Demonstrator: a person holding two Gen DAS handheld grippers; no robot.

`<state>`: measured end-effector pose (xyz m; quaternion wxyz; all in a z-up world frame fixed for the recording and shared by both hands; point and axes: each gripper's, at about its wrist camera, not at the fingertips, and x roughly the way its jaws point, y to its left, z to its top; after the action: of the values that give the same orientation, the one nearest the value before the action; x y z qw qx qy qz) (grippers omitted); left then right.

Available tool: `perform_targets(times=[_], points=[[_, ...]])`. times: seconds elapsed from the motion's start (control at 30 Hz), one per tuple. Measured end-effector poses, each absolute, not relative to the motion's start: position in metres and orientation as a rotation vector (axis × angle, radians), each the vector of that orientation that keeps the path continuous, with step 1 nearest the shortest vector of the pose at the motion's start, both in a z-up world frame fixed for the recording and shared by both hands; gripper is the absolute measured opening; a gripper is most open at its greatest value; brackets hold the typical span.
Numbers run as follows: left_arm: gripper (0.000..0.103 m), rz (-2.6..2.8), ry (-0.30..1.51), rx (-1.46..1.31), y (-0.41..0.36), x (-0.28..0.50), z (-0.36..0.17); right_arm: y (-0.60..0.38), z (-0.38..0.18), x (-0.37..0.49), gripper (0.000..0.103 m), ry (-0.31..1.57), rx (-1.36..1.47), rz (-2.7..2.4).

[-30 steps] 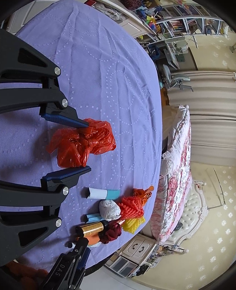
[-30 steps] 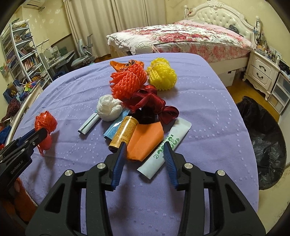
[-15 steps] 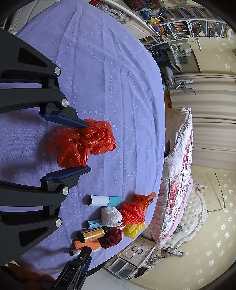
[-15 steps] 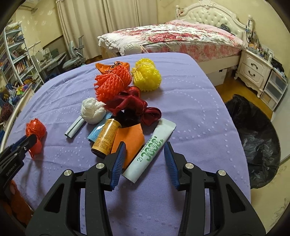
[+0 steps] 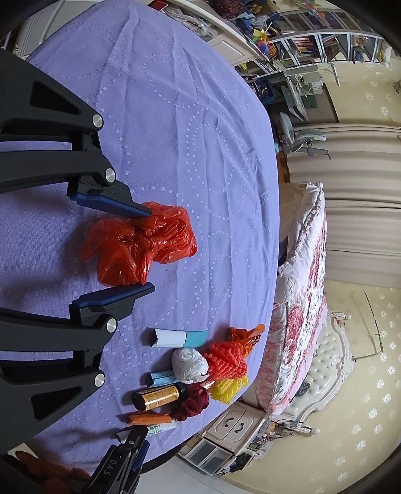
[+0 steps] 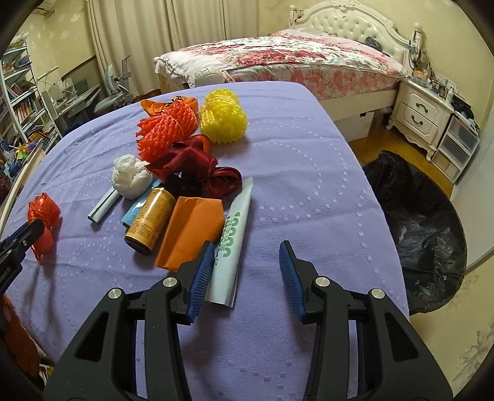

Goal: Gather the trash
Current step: 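Close the right tool on the toothpaste tube and lift it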

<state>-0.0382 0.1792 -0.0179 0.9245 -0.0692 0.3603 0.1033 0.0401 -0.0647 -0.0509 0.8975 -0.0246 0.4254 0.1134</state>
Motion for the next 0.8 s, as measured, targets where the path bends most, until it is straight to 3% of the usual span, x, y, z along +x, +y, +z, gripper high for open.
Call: perform_targets(times=[0.2, 0.27, 0.3, 0.8], points=[[0.043, 0.214, 0.738, -0.139, 0.179, -0.037, -0.018, -0.061, -0.046, 0.042, 0.041, 0.86, -0.049, 0.243], [0.043, 0.212, 0.737, -0.138, 0.179, -0.037, -0.018, -0.056, -0.047, 0.043, 0.024, 0.867, -0.06, 0.258], [0.043, 0.21, 0.737, -0.138, 0.178, -0.036, -0.018, -0.056, -0.049, 0.044, 0.021, 0.874, -0.058, 0.269], [0.043, 0.182, 0.703, -0.123, 0.159, -0.033, -0.007, -0.083, -0.032, 0.037, 0.016, 0.812, -0.002, 0.24]])
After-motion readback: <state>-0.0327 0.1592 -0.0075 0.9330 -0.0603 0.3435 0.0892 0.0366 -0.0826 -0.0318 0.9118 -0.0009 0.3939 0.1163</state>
